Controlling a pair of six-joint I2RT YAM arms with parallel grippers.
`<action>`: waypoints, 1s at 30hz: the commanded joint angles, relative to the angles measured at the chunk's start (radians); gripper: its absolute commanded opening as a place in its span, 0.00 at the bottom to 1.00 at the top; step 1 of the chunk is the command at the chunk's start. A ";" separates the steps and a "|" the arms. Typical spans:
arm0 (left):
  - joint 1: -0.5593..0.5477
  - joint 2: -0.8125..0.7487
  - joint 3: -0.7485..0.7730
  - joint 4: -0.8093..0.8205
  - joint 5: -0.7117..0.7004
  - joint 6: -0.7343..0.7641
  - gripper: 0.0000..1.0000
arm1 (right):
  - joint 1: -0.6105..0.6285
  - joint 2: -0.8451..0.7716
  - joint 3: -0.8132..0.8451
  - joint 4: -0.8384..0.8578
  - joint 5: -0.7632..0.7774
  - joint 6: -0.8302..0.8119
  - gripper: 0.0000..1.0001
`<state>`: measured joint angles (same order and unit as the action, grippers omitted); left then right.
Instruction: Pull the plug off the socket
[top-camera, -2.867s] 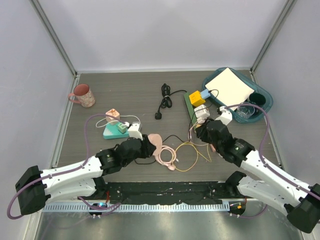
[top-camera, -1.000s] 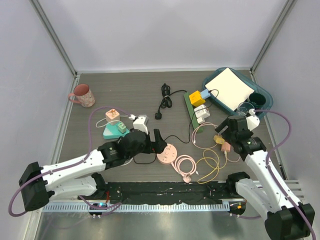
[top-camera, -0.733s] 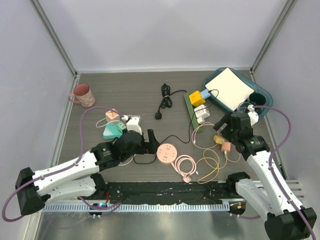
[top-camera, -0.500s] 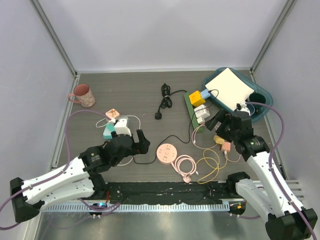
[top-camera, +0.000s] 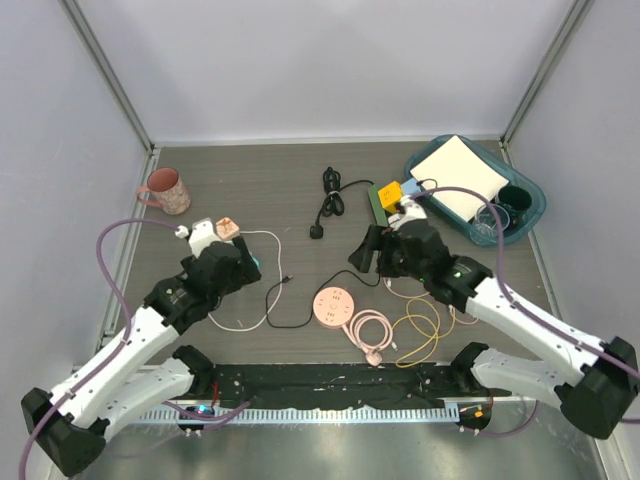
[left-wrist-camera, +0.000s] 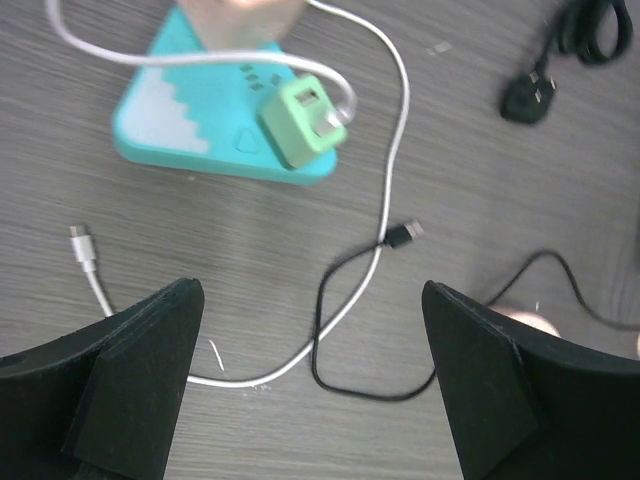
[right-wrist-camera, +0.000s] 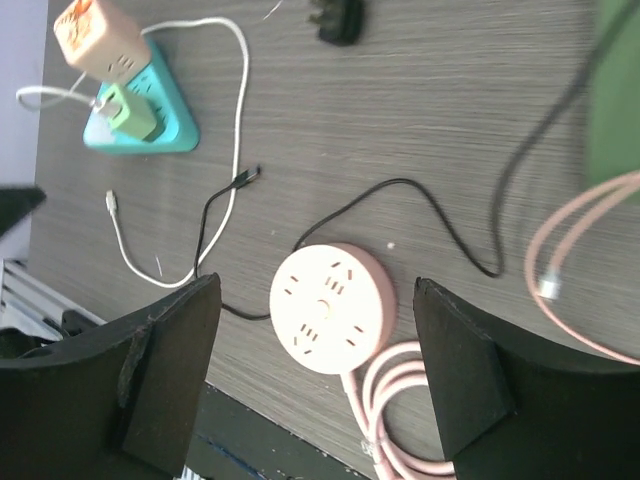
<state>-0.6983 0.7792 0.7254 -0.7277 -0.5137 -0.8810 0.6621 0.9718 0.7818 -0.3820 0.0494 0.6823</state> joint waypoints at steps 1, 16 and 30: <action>0.161 -0.011 0.074 -0.056 0.067 0.013 0.94 | 0.137 0.120 0.068 0.179 0.104 0.002 0.82; 0.490 -0.175 -0.079 -0.056 0.225 -0.131 0.87 | 0.357 0.741 0.506 0.365 0.158 -0.098 0.78; 0.525 -0.391 -0.144 -0.138 0.093 -0.245 0.83 | 0.393 1.166 0.890 0.339 0.096 -0.133 0.70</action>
<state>-0.1791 0.4168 0.5915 -0.8528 -0.3698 -1.0969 1.0447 2.0953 1.5742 -0.0692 0.1646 0.5758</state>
